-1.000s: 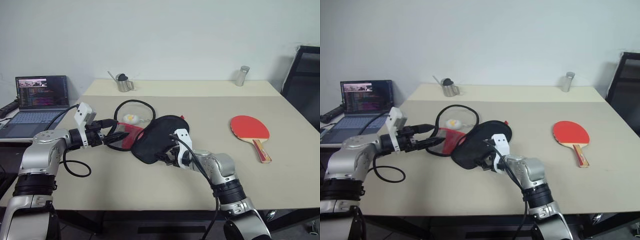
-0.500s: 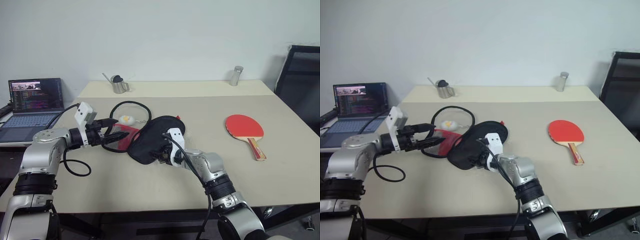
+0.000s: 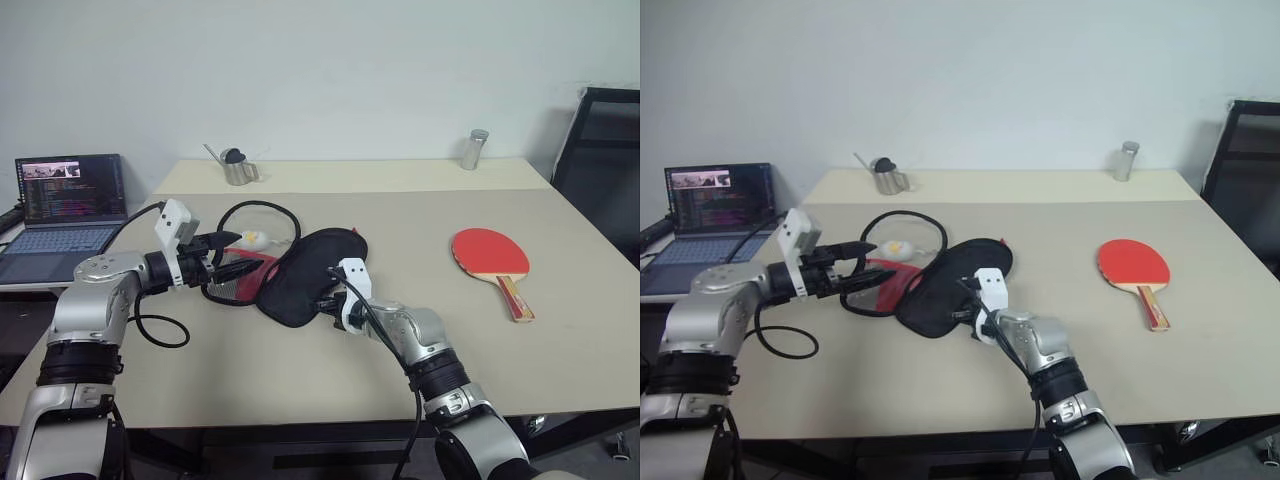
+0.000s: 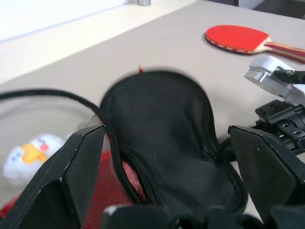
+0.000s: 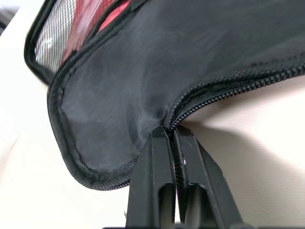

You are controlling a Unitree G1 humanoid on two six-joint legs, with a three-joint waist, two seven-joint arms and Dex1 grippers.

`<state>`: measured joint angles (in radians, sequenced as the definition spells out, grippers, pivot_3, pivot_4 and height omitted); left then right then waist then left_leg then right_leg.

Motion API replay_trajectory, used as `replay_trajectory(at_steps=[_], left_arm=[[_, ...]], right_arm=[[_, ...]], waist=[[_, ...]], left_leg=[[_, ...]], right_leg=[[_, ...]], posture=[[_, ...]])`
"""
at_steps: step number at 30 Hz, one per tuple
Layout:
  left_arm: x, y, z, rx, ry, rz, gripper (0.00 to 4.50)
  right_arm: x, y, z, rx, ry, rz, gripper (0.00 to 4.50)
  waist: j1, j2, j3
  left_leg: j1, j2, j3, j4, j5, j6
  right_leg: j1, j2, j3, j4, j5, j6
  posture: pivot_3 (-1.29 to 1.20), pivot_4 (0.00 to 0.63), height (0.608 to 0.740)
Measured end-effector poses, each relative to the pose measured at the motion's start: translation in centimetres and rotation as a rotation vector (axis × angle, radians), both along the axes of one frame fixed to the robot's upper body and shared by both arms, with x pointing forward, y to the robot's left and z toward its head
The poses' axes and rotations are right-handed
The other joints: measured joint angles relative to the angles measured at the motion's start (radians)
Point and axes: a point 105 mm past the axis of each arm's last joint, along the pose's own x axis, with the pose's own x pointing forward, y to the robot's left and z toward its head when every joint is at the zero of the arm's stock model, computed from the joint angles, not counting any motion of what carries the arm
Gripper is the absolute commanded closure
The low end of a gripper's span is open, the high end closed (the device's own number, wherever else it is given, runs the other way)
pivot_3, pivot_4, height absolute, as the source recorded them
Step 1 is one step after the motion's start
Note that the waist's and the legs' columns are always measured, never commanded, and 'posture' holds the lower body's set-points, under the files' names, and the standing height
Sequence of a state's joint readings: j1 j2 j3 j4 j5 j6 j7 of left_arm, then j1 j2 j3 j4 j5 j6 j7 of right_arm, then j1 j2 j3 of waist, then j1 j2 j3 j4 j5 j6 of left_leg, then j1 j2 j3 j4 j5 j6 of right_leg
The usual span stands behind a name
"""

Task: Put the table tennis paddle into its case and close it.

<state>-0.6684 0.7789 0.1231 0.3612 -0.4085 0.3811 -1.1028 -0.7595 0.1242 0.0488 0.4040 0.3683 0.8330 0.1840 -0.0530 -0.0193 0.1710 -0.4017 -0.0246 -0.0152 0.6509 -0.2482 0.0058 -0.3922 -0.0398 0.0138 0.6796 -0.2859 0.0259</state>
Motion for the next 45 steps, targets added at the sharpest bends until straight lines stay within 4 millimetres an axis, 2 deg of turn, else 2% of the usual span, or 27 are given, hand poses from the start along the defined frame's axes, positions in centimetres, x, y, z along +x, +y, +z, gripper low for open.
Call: replay_trajectory(at_steps=[7,12,18,23,29,35,45], left_arm=[[0.0,-0.1,-0.1,0.006,0.001,-0.006,0.00],[-0.1,-0.9,0.0,-0.002,-0.014,-0.032,0.00],[-0.3,-2.5,0.7,0.001,-0.057,-0.079,0.00],[-0.3,-3.3,0.4,0.007,-0.050,-0.111,0.00],[-0.4,-3.8,0.2,0.006,-0.044,-0.130,0.00],[-0.4,-4.0,0.1,0.001,-0.042,-0.136,0.00],[-0.3,-4.6,0.2,0.007,-0.044,-0.157,0.00]], right_arm=[[0.5,-2.0,1.1,0.056,0.039,-0.046,4.46],[0.6,-5.4,3.0,0.013,-0.012,-0.067,4.46],[-0.5,-9.3,2.2,-0.036,0.031,-0.100,4.46],[-1.0,-11.3,3.2,-0.061,0.011,-0.115,4.46],[-1.2,-14.0,2.9,-0.102,0.043,-0.146,4.46],[-1.7,-14.8,3.2,-0.103,0.042,-0.144,4.46],[-2.9,-16.2,2.3,-0.115,0.077,-0.167,4.46]], waist=[[0.001,0.000,0.000],[0.005,0.000,0.000],[0.010,-0.001,0.000],[0.010,-0.001,0.000],[0.013,-0.001,0.000],[0.014,-0.001,0.000],[0.020,-0.001,0.000]], left_leg=[[-0.001,0.000,0.001,-0.003,0.001,-0.001],[-0.008,0.000,0.001,-0.003,0.001,-0.002],[-0.016,0.000,0.001,-0.003,0.002,-0.003],[-0.015,0.000,0.001,-0.003,0.002,-0.002],[-0.015,0.000,0.001,-0.002,0.002,-0.002],[-0.015,0.000,0.001,-0.002,0.002,-0.002],[-0.015,0.000,0.001,-0.002,0.002,-0.002]], right_leg=[[-0.003,0.000,0.000,0.000,0.000,0.000],[-0.010,0.000,0.000,0.000,0.000,0.000],[-0.017,0.000,0.001,0.000,0.000,0.000],[-0.016,0.001,0.000,0.001,0.000,0.000],[-0.016,0.001,0.000,0.001,0.000,0.000],[-0.016,0.001,0.000,0.001,0.000,0.000],[-0.016,0.001,0.000,0.001,0.000,0.000]], posture=[[0.00,0.150,0.740],[0.00,0.150,0.740],[0.00,0.150,0.740],[0.00,0.150,0.740],[0.00,0.150,0.740],[0.00,0.150,0.740],[0.00,0.150,0.740]])
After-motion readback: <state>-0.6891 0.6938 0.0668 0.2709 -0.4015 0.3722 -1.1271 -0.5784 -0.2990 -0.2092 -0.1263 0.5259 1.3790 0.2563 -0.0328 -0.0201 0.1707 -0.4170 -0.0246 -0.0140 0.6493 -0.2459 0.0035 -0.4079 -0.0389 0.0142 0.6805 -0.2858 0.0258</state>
